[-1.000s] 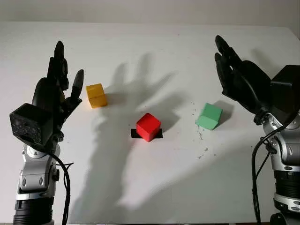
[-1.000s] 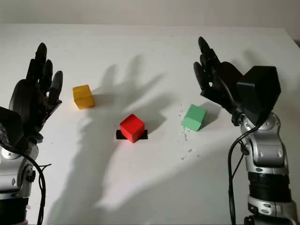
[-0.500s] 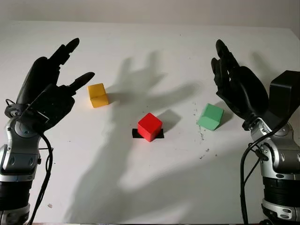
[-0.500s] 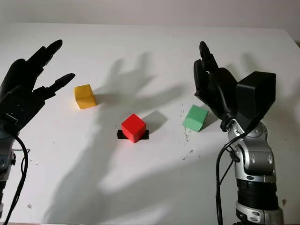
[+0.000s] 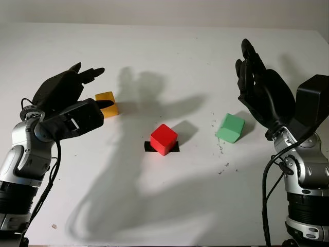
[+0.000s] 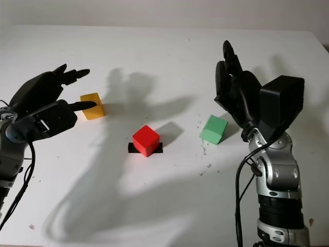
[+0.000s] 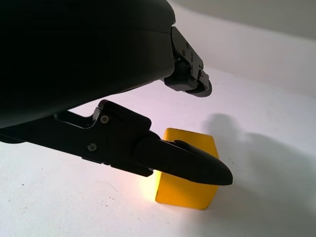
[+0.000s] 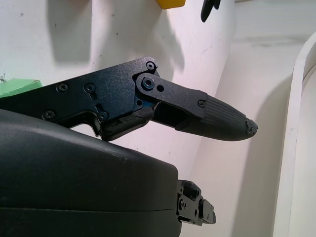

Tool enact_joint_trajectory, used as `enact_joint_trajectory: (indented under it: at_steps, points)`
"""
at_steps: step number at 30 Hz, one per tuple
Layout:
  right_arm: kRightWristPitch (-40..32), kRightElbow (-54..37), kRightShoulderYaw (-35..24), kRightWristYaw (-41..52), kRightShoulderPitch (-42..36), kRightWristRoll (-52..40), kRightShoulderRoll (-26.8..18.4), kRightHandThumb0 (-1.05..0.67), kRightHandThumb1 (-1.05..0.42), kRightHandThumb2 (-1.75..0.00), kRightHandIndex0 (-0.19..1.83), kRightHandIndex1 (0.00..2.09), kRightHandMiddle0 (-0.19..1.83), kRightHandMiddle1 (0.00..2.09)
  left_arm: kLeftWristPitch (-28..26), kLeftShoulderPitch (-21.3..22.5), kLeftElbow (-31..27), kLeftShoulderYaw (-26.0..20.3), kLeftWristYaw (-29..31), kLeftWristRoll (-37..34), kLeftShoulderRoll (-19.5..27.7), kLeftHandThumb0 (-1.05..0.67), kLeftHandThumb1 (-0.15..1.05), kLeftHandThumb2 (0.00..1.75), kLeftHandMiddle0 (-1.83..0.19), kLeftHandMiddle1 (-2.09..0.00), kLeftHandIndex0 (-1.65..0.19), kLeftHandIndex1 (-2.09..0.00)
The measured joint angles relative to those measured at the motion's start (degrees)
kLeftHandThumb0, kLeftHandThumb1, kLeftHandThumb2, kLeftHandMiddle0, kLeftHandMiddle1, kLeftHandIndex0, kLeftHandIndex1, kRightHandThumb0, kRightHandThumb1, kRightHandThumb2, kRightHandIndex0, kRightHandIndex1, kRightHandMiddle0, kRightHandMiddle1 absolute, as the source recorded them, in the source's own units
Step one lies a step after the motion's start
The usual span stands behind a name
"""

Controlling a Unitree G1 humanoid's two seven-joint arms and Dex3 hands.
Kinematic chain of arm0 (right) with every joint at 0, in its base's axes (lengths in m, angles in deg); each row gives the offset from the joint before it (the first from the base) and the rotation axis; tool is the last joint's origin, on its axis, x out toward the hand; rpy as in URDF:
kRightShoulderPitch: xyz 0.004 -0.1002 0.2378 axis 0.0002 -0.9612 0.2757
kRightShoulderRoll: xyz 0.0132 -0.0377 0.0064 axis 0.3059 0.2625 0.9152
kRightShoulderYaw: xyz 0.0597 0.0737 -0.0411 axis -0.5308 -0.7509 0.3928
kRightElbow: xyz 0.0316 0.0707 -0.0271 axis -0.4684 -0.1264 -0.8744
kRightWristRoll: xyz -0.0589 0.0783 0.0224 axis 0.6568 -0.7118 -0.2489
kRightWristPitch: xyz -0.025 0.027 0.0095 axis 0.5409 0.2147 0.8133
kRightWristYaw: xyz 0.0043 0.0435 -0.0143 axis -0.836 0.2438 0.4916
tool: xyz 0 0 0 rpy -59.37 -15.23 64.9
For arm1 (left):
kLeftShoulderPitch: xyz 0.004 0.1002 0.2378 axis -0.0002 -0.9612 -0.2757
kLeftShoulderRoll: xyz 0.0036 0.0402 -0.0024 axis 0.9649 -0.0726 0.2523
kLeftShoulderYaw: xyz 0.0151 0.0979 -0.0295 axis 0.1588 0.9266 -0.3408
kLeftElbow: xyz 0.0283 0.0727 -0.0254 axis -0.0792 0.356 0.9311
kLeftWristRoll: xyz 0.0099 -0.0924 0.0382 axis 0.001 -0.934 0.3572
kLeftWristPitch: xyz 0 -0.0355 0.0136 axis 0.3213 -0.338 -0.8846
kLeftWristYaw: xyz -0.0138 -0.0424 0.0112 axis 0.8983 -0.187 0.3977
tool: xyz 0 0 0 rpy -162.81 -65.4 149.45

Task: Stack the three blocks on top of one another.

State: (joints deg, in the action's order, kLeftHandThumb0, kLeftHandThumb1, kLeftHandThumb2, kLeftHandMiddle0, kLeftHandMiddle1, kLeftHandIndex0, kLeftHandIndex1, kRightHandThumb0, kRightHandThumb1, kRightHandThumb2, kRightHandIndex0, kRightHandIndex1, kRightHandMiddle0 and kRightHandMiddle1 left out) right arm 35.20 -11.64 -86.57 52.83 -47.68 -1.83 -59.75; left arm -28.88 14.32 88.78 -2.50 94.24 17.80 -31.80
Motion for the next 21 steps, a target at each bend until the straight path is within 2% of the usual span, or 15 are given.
enact_joint_trajectory:
  at_steps: [7, 12, 21]
  points:
    - [0.0, -0.4, -0.1, -0.7, 0.0, 0.2, 0.0, -0.74, -1.05, -0.80, -0.19, 0.00, -0.19, 0.00, -0.9, 1.0, 2.2, 1.9, 2.5, 1.2, 0.0, -0.86, 1.02, 0.05, -0.01, -0.05, -0.41, -0.07]
    - [0.0, -0.5, -0.1, -0.6, -0.1, 0.1, 0.0, -0.73, -1.05, -0.81, -0.19, 0.00, -0.19, 0.00, -0.1, 1.1, 3.5, 4.2, 1.5, 5.3, 0.4, -0.86, 1.01, 0.05, -0.02, -0.05, -0.43, -0.07]
    - [0.0, -0.5, -0.1, -1.0, -0.1, 0.0, 0.0, -0.73, -1.05, -0.79, -0.19, 0.00, -0.19, 0.00, 0.1, 1.1, 4.7, 4.8, -0.8, 7.1, 0.2, -0.68, 0.94, 0.05, -0.08, -0.07, -0.55, -0.14]
